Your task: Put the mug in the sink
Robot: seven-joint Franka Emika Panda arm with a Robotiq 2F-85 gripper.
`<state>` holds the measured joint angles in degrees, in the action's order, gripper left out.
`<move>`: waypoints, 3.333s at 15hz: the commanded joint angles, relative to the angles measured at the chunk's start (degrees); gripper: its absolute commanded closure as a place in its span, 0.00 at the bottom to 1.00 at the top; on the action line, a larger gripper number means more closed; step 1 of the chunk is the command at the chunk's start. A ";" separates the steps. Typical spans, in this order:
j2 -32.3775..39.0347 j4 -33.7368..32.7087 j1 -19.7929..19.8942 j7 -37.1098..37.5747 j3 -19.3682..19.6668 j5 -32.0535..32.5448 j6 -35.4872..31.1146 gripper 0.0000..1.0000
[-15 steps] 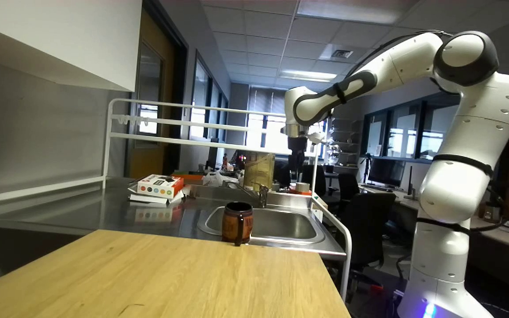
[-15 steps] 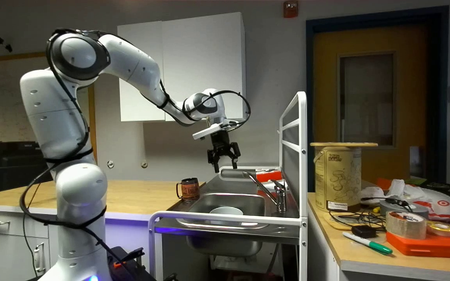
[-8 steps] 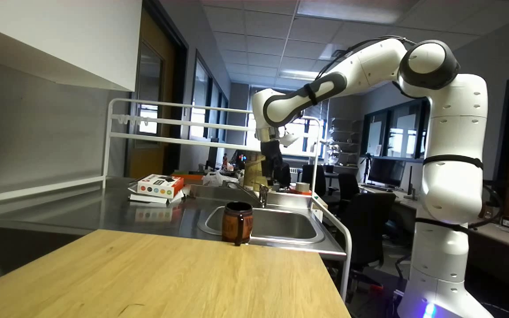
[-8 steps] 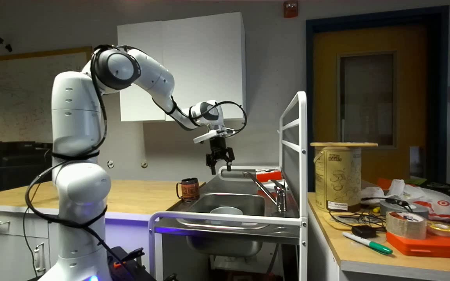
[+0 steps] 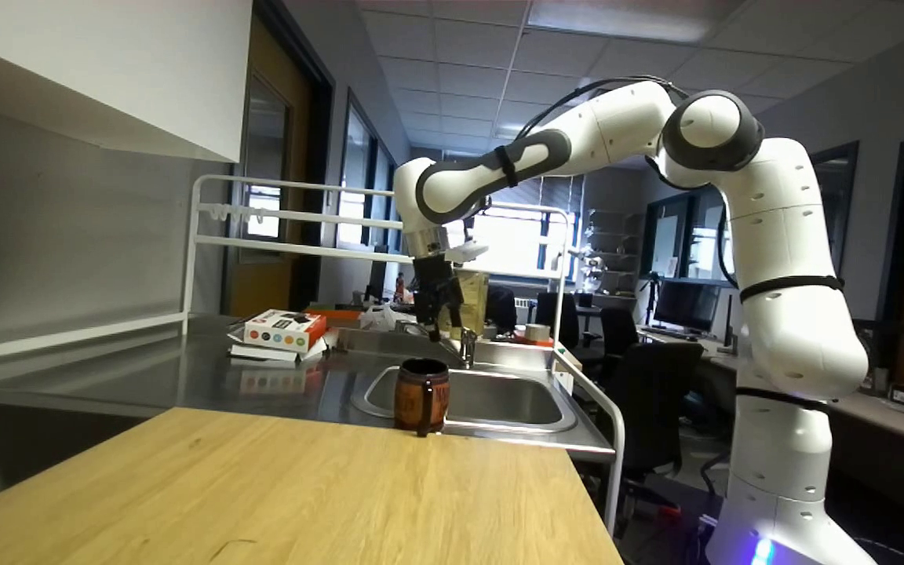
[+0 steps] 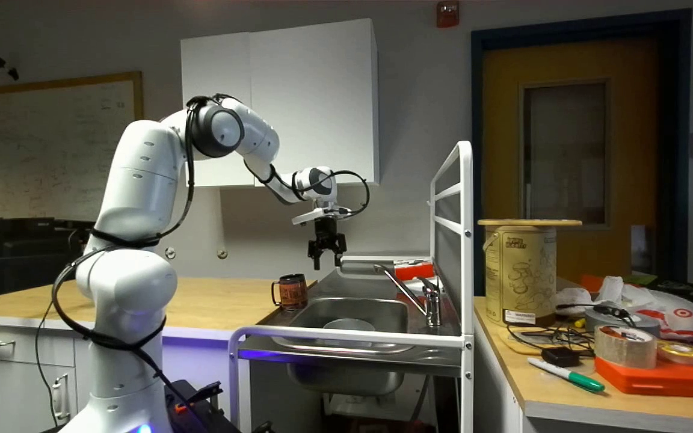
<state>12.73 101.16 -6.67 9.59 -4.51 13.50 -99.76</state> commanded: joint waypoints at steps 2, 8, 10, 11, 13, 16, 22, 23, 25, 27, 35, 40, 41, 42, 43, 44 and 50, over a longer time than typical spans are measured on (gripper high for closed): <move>5.20 -5.34 -5.09 3.86 -2.39 0.29 5.25 0.00; 6.83 -2.63 -9.45 4.65 -3.37 0.99 7.87 0.00; 6.26 -0.98 -9.62 3.83 -3.33 1.21 7.37 0.26; 6.14 -0.46 -9.39 3.42 -3.23 1.09 7.04 0.33; 5.45 0.33 -8.85 2.77 -3.01 0.89 7.01 0.50; 3.64 1.09 -8.10 1.64 -2.94 0.67 6.77 0.71; -0.71 3.57 -3.43 -4.90 -2.04 -1.82 5.36 0.97; -1.35 3.93 -2.53 -6.05 -1.78 -2.31 5.11 0.94; -3.08 4.86 -0.28 -8.88 -1.05 -4.01 4.22 0.94; -4.96 5.75 1.91 -11.16 -0.19 -6.03 3.37 0.94; -5.42 5.85 9.00 -9.03 6.45 -6.29 -1.54 0.94; 1.24 3.18 11.59 -4.78 9.63 -5.27 -5.19 0.94; 3.07 2.50 11.89 -3.85 10.17 -5.01 -5.45 0.94; 4.78 1.90 12.14 -2.94 10.73 -4.76 -5.73 0.94; 6.47 1.23 12.34 -1.93 11.27 -4.66 -5.67 0.94; 8.28 0.61 12.64 -0.86 11.98 -4.25 -5.76 0.94; 16.30 -3.42 15.65 -0.42 14.72 -6.11 -5.50 0.94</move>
<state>26.20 101.94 7.55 9.22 9.50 8.43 -106.79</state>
